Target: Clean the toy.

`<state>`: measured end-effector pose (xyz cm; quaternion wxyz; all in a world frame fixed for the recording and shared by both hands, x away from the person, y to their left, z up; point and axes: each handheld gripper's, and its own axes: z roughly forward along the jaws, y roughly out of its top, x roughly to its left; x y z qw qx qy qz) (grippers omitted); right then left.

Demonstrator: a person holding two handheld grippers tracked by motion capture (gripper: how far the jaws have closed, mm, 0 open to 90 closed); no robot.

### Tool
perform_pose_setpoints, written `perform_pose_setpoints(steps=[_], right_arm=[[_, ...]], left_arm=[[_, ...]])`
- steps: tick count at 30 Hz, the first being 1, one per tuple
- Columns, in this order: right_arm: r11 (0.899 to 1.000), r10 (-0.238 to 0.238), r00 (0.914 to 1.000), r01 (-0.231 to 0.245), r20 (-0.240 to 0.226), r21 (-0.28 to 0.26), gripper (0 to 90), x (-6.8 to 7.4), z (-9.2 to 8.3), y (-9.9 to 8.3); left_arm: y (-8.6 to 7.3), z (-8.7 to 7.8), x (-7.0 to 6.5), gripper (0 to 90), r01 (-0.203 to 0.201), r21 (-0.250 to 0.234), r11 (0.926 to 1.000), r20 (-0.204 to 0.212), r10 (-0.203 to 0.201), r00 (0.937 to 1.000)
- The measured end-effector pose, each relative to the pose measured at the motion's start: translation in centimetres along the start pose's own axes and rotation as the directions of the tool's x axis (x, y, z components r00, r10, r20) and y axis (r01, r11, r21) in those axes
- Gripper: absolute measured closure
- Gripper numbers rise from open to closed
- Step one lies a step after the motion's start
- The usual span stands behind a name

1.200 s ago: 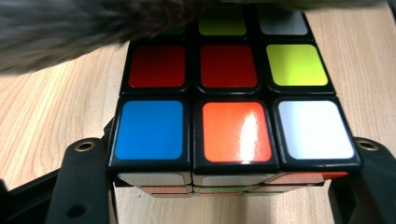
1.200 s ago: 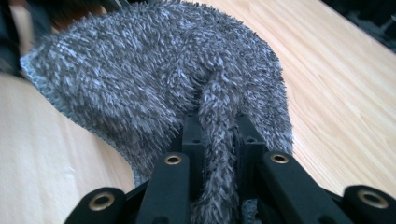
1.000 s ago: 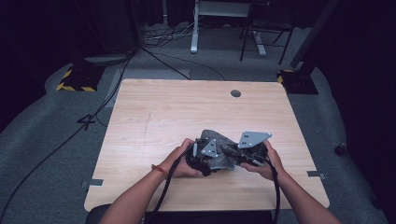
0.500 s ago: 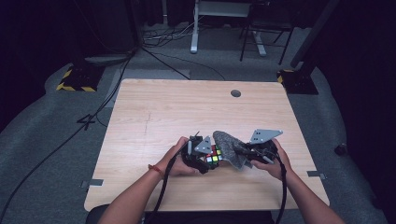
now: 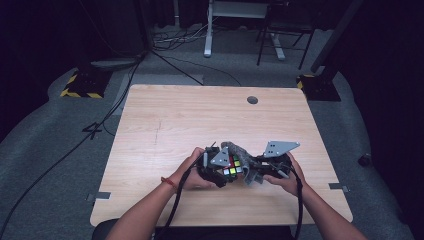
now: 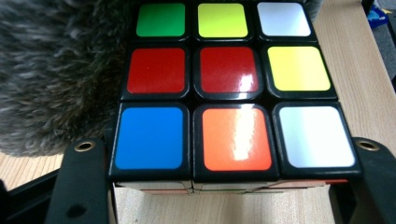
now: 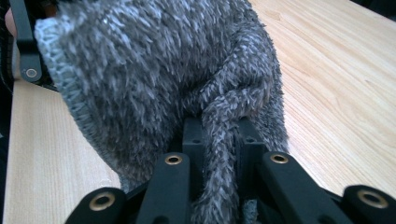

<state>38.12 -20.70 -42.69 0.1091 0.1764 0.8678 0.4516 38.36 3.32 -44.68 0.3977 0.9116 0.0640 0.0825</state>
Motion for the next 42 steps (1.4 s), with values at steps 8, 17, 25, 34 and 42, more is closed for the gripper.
perform_pose_setpoints(steps=[8, 17, 25, 34, 42], right_arm=[[0.998, -0.019, 0.9993, 0.017, -0.032, -0.062, 79.2, 1.1, -0.3, 0.9], [0.999, -0.036, 0.9993, 0.036, -0.010, -0.033, 79.1, 1.0, -0.6, 0.9], [0.995, -0.040, 0.9990, 0.038, 0.020, 0.091, 78.9, -0.1, 0.3, -0.4], [0.998, -0.062, 0.9970, 0.062, -0.045, -0.014, 78.7, 0.7, -0.6, 0.2], [0.997, -0.073, 0.9973, 0.073, -0.008, -0.024, 78.9, 1.0, -0.2, 0.8]], left_arm=[[0.0, 0.9, -0.2, 32.9, -0.013, 0.057, 0.9983, -0.021, 0.014, 0.9997], [-0.1, 0.4, 0.1, 33.4, 0.004, 0.015, 0.9999, -0.021, -0.003, 0.9998], [0.0, -0.4, 0.5, 33.5, -0.004, 0.007, 1.0000, -0.041, 0.005, 0.9991], [0.0, -0.1, 0.6, 33.5, 0.011, 0.018, 0.9998, -0.039, -0.011, 0.9992], [0.2, 0.5, 0.1, 33.5, -0.007, 0.038, 0.9993, -0.025, 0.008, 0.9997]])
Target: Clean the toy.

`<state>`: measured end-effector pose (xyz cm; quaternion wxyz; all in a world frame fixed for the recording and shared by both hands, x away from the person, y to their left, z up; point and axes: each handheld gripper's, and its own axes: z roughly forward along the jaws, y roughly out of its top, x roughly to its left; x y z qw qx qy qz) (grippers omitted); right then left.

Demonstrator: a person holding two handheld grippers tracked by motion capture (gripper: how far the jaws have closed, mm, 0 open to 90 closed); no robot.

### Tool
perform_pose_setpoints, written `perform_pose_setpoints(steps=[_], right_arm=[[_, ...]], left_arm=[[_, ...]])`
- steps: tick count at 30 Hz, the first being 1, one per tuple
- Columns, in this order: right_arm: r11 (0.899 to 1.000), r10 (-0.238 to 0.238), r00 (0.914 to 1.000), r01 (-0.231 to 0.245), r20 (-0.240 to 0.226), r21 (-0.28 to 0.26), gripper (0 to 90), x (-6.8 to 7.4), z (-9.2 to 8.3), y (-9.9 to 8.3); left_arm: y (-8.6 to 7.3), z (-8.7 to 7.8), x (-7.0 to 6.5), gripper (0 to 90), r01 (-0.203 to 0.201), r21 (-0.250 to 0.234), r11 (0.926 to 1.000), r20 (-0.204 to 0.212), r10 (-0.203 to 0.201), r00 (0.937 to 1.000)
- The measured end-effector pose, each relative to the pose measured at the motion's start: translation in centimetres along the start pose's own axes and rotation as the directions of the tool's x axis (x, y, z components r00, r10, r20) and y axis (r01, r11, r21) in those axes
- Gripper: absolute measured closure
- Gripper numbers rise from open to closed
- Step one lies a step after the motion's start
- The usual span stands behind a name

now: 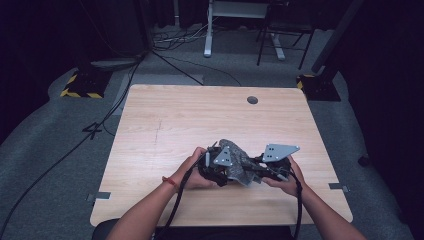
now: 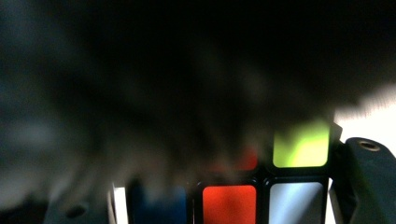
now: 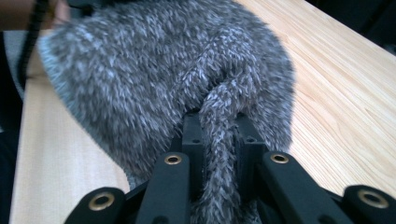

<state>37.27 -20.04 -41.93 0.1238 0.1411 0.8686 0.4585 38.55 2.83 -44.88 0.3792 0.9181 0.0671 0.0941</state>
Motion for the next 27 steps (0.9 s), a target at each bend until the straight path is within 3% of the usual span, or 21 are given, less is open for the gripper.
perform_pose_setpoints(steps=[6, 10, 20, 21, 27], right_arm=[[0.994, 0.048, 0.9982, -0.052, 0.036, 0.098, 79.1, -1.2, 0.7, -1.1], [0.989, 0.063, 0.9971, -0.068, 0.042, 0.131, 79.0, -1.7, 0.9, -1.8], [0.999, 0.020, 0.9993, -0.022, 0.032, 0.048, 79.0, -0.5, -0.2, -0.5], [1.000, 0.028, 0.9995, -0.029, 0.011, 0.012, 78.9, -0.2, -0.3, -0.2], [1.000, 0.017, 0.9998, -0.016, 0.010, -0.026, 78.8, 0.3, -0.2, 0.5]], left_arm=[[0.2, -1.1, 0.1, 33.5, 0.003, -0.028, 0.9996, -0.012, -0.003, 0.9999], [0.3, -2.1, 0.4, 33.5, 0.006, -0.058, 0.9983, -0.027, -0.008, 0.9996], [0.2, -1.2, 0.2, 33.5, 0.004, -0.033, 0.9994, -0.013, -0.005, 0.9999], [0.3, -1.1, 0.1, 33.5, 0.000, -0.024, 0.9997, -0.014, -0.001, 0.9999], [0.2, -0.4, 0.0, 33.5, 0.001, -0.011, 0.9999, -0.005, -0.001, 1.0000]])
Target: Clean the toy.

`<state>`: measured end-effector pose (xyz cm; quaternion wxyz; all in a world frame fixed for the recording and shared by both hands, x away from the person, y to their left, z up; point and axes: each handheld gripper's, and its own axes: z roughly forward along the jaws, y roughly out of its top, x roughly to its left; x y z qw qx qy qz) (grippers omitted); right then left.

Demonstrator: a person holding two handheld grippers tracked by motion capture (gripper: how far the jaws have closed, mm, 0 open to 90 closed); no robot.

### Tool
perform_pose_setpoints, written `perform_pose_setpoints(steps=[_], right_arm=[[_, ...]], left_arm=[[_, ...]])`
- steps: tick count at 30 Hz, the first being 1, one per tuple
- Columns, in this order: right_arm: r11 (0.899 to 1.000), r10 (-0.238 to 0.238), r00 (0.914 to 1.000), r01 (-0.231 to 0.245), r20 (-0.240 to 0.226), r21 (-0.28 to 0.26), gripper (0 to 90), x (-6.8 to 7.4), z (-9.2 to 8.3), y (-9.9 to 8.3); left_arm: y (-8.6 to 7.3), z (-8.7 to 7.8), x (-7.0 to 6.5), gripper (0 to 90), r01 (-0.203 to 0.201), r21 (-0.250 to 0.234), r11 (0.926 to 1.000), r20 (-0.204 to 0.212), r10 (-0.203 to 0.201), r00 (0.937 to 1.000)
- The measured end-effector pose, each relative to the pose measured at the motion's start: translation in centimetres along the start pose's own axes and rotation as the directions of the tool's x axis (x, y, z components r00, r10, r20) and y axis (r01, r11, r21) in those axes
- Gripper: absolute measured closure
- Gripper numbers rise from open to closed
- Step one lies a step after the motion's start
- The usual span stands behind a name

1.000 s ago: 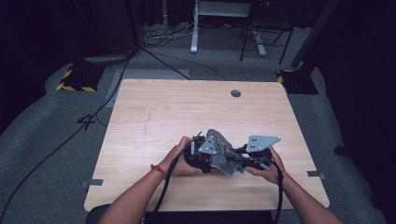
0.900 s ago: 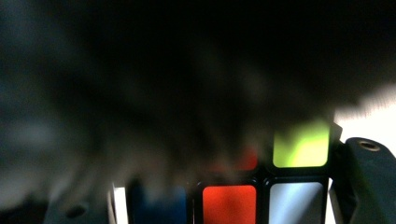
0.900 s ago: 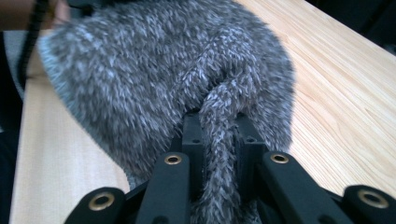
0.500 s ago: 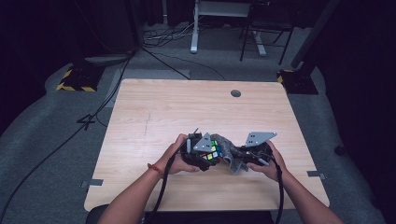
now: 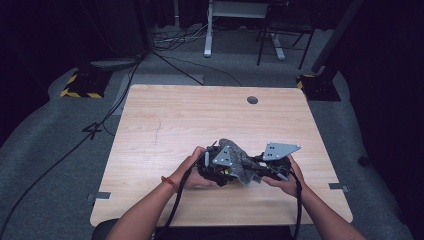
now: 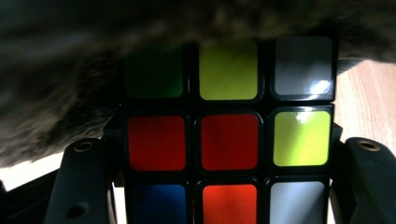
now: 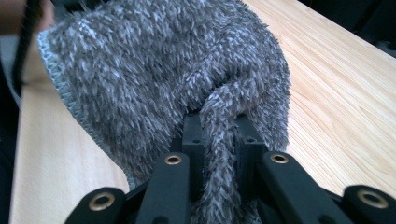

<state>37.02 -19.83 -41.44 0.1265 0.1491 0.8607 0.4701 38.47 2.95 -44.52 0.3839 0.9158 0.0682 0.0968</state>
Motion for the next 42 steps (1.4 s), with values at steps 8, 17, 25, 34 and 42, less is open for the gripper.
perform_pose_setpoints(steps=[8, 17, 25, 34, 42], right_arm=[[0.999, -0.024, 0.9986, 0.022, 0.047, 0.042, 79.0, 0.1, 0.5, 0.7], [0.994, -0.006, 0.9977, -0.001, 0.067, 0.111, 79.0, -1.0, 0.4, -1.2], [0.998, -0.029, 0.9988, 0.027, 0.039, 0.062, 78.9, -0.1, -0.2, -0.7], [0.997, -0.068, 0.9953, 0.065, 0.069, 0.032, 78.8, 0.8, 0.2, 0.7], [0.995, -0.047, 0.9930, 0.037, 0.108, 0.095, 78.8, -0.5, 0.7, -0.4]], left_arm=[[-0.1, 0.0, 0.3, 33.5, 0.010, -0.003, 0.9999, -0.005, -0.010, 0.9999], [0.2, -1.8, 0.5, 33.6, 0.021, -0.072, 0.9972, -0.010, -0.022, 0.9997], [0.0, -1.7, 0.7, 33.5, 0.025, -0.054, 0.9982, -0.026, -0.027, 0.9993], [0.1, -0.5, 0.0, 33.5, 0.003, -0.001, 1.0000, -0.016, -0.003, 0.9999], [0.4, -1.4, -0.2, 33.5, -0.018, -0.034, 0.9993, 0.001, 0.018, 0.9998]])
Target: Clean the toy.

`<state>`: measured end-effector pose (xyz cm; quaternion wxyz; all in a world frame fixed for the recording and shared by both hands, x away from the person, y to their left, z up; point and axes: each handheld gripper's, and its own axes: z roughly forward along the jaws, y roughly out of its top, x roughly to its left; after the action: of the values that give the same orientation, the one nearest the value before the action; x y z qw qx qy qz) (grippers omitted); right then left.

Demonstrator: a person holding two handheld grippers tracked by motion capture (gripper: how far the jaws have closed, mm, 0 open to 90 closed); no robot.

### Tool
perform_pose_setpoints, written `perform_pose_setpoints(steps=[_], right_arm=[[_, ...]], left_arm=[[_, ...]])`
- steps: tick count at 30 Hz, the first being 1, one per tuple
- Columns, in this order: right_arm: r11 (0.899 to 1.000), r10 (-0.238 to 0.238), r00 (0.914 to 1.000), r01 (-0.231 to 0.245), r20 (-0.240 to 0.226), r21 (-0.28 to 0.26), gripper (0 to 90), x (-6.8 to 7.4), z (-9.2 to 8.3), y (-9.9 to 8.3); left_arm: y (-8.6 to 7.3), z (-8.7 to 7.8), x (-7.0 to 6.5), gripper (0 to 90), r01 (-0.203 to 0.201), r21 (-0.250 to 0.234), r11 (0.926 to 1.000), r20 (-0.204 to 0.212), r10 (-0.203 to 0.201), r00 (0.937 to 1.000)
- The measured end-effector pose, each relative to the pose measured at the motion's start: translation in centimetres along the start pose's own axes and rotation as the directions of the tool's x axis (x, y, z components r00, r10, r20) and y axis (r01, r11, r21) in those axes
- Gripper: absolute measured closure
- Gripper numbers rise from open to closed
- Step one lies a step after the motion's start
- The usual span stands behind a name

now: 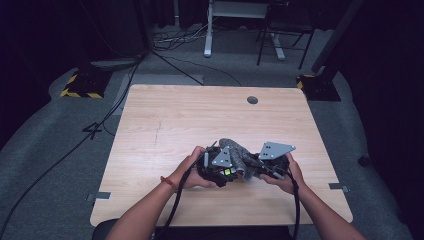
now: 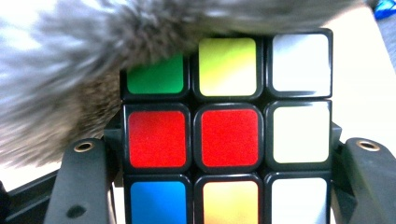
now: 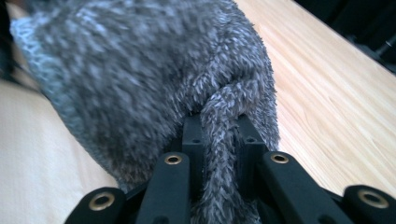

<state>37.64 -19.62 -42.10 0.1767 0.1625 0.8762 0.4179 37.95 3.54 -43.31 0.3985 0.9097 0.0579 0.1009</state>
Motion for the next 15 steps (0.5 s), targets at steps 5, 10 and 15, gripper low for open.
perform_pose_setpoints(steps=[5, 10, 15], right_arm=[[0.998, 0.027, 0.9991, -0.026, -0.033, 0.050, 78.8, -0.7, 0.5, -1.5], [0.998, 0.053, 0.9955, -0.050, -0.079, 0.041, 78.8, -0.8, 0.7, -1.8], [0.999, 0.044, 0.9905, -0.044, -0.130, 0.006, 78.9, -0.2, 0.4, -1.5]], left_arm=[[0.0, -0.9, 0.1, 33.5, 0.011, -0.046, 0.9989, -0.004, -0.011, 0.9999], [0.0, -1.0, 0.1, 33.5, 0.013, -0.065, 0.9978, 0.002, -0.013, 0.9999], [0.0, -0.5, 0.0, 33.3, -0.005, -0.045, 0.9990, 0.004, 0.006, 1.0000]])
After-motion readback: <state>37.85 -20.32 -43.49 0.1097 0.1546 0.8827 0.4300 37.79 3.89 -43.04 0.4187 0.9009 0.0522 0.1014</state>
